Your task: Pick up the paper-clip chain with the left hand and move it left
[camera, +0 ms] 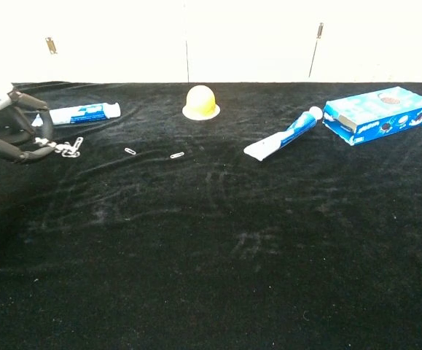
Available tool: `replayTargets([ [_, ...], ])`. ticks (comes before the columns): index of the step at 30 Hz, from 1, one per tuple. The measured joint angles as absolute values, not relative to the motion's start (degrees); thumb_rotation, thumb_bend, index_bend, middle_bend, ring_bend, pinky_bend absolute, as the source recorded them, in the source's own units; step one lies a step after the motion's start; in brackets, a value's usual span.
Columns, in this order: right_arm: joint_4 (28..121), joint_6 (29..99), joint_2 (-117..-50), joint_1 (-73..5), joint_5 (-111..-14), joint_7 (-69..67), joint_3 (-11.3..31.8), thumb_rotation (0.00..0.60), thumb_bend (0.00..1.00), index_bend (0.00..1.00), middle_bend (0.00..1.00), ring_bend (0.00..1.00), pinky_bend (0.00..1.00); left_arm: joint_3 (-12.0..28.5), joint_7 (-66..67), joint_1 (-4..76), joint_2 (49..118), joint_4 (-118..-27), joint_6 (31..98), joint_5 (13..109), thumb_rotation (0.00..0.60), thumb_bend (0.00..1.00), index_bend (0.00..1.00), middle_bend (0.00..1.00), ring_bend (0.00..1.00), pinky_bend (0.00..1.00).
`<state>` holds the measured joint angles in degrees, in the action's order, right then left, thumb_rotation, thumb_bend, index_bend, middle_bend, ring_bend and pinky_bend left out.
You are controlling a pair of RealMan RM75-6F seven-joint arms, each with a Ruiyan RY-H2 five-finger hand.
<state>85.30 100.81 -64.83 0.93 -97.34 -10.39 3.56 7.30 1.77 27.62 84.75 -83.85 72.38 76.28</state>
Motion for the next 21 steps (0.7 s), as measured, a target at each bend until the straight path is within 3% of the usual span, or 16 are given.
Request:
replayTargets([
  [3,85.56,100.29,-64.97,0.56,-97.75,-9.79,3.35,0.6,0.35,0.0,0.0,0.0,0.0,7.05,1.21,26.73,84.7,-83.51,73.51,77.04,0.6,0.59,0.77,1.0,1.0,1.0],
  [5,85.7,99.95,-65.01,0.39,-97.78,-9.57,3.28,0.6,0.35,0.0,0.0,0.0,0.0,7.01,1.2,26.4,84.41,-83.72,73.73,77.19,0.6,0.55,0.69,1.0,1.0,1.0],
  [10,85.88,99.77,-65.03,0.21,-97.72,-9.31,3.21,0.6,0.35,0.0,0.0,0.0,0.0,7.01,2.03,26.2,82.92,-85.01,72.54,76.48,0.6,0.22,0.21,1.0,1.0,1.0],
  [13,85.88,99.66,-65.04,0.16,-97.59,-9.3,3.19,0.6,0.35,0.0,0.0,0.0,0.0,7.23,2.01,25.99,82.3,-85.87,72.54,76.5,0.6,0.17,0.08,1.0,1.0,1.0],
  [21,85.91,99.46,-65.04,0.02,-97.19,-9.3,3.27,0.6,0.35,0.0,0.0,0.0,0.0,7.72,0.38,25.62,80.87,-87.0,72.97,77.68,0.6,0.15,0.04,1.0,1.0,1.0],
])
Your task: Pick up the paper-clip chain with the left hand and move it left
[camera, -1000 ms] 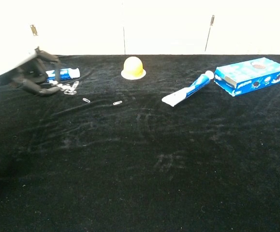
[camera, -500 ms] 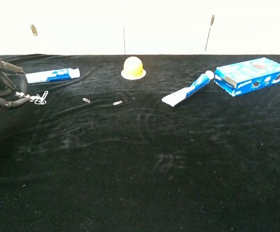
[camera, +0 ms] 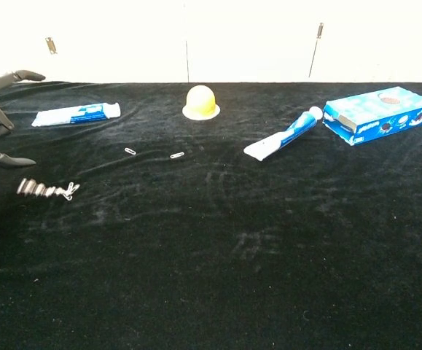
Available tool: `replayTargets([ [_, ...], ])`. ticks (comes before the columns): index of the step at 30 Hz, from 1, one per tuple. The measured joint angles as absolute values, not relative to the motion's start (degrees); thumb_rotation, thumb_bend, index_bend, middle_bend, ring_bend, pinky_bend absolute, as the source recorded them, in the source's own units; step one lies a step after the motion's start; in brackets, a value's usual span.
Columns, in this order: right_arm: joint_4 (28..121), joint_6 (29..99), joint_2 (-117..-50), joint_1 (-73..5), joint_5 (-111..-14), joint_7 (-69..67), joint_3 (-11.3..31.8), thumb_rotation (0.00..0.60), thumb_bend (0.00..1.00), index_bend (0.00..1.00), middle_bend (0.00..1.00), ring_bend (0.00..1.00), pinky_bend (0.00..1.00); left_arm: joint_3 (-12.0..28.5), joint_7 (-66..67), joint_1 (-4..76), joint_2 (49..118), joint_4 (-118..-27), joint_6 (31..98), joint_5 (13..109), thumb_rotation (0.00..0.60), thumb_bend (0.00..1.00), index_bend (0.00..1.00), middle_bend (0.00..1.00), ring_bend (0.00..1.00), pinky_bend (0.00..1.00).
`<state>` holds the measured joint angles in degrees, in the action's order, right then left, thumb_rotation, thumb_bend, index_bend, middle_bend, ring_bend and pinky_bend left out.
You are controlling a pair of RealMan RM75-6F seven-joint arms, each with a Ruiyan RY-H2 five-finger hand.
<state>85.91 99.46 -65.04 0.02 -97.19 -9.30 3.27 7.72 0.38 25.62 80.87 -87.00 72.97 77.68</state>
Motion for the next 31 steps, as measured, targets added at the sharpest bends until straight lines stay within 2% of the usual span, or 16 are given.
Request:
replayTargets([
  [3,85.92,99.42,-65.02,0.0,-97.13,-9.3,3.24,0.6,0.35,0.0,0.0,0.0,0.0,7.77,-0.76,25.22,79.96,-87.56,73.9,78.7,0.6,0.15,0.05,0.99,1.0,1.0],
  [5,85.93,99.43,-64.96,0.02,-97.0,-9.35,3.26,0.6,0.35,0.0,0.0,0.0,0.0,7.49,-2.33,24.68,78.94,-87.75,74.96,80.23,0.6,0.15,0.06,0.86,0.88,0.92],
  [7,85.88,99.47,-64.92,0.06,-96.75,-9.44,3.33,0.6,0.35,0.0,0.0,0.0,0.0,6.69,-4.21,23.79,77.1,-87.8,75.99,81.91,0.6,0.15,0.11,0.56,0.54,0.61],
  [8,85.88,99.4,-64.91,0.07,-96.58,-9.43,3.35,0.6,0.35,0.0,0.0,0.0,0.0,6.2,-4.86,23.29,76.08,-87.77,76.45,82.57,0.6,0.15,0.12,0.47,0.44,0.5],
  [9,85.9,99.28,-64.9,0.08,-96.39,-9.38,3.36,0.6,0.35,0.0,0.0,0.0,0.0,5.66,-5.44,22.7,74.99,-87.72,76.99,83.22,0.6,0.15,0.14,0.32,0.29,0.32],
  [10,85.95,99.01,-64.9,0.06,-96.18,-9.2,3.37,0.6,0.35,0.0,0.0,0.0,0.0,4.82,-5.98,21.69,73.49,-87.58,77.9,84.0,0.6,0.15,0.14,0.22,0.18,0.19],
  [11,86.01,98.73,-64.9,0.02,-96.03,-8.99,3.37,0.6,0.35,0.0,0.0,0.0,0.0,4.2,-6.13,20.8,72.46,-87.44,78.77,84.51,0.6,0.15,0.13,0.15,0.11,0.11],
  [13,86.22,98.03,-64.94,-0.08,-95.58,-8.36,3.34,0.6,0.35,0.0,0.0,0.0,0.0,3.31,-5.76,19.04,71.18,-86.99,81.07,85.28,0.6,0.15,0.12,0.07,0.02,0.01],
  [16,86.59,96.71,-65.03,-0.36,-94.86,-6.81,3.34,0.6,0.35,0.0,0.0,0.0,0.0,1.87,-2.74,14.91,70.62,-86.33,86.56,86.03,0.6,0.15,0.09,0.01,0.0,0.0],
  [20,87.22,94.67,-65.25,-1.03,-94.48,-4.86,3.09,0.6,0.35,0.0,0.0,0.0,0.0,-0.3,2.98,11.16,68.08,-88.65,89.86,87.36,0.6,0.15,0.07,0.0,0.0,0.0],
  [31,88.42,94.76,-65.49,-0.93,-97.23,-1.67,1.24,0.6,0.35,0.0,0.0,0.0,0.0,-1.72,7.2,8.36,63.22,-94.81,88.07,86.69,0.6,0.15,0.08,0.0,0.0,0.0],
])
